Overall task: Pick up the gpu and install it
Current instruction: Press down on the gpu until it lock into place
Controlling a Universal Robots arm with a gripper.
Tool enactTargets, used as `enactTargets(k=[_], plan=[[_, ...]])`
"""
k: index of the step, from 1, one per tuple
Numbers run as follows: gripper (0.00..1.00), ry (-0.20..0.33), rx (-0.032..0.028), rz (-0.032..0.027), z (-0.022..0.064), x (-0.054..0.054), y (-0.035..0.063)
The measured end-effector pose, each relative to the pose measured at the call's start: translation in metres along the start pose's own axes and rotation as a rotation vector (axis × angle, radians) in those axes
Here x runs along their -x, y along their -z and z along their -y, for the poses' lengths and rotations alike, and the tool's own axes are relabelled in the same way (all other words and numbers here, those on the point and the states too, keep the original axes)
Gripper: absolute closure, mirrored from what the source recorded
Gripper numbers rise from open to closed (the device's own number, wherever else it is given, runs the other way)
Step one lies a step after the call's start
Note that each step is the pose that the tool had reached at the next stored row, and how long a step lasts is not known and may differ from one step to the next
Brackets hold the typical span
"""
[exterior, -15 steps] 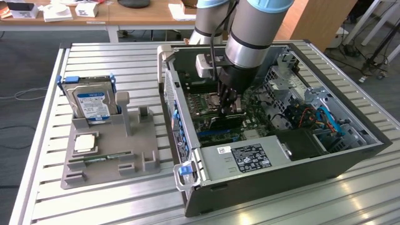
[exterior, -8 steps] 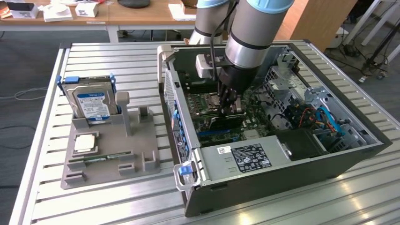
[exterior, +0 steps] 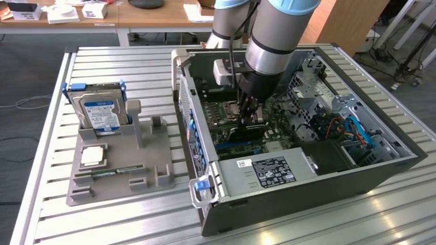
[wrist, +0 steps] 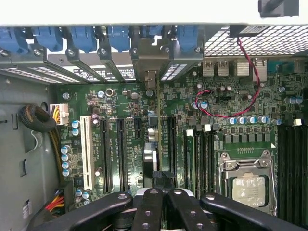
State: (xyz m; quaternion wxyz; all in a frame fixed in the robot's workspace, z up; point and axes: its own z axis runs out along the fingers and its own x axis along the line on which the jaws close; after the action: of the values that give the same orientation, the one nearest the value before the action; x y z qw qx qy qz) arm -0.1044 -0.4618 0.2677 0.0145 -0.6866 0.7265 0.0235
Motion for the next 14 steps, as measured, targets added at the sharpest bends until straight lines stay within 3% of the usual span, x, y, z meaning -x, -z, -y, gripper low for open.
enactTargets(k=[14], plan=[[0.89,0.0,0.0002,-0.0003,0.0,-0.0001,-0.0009]])
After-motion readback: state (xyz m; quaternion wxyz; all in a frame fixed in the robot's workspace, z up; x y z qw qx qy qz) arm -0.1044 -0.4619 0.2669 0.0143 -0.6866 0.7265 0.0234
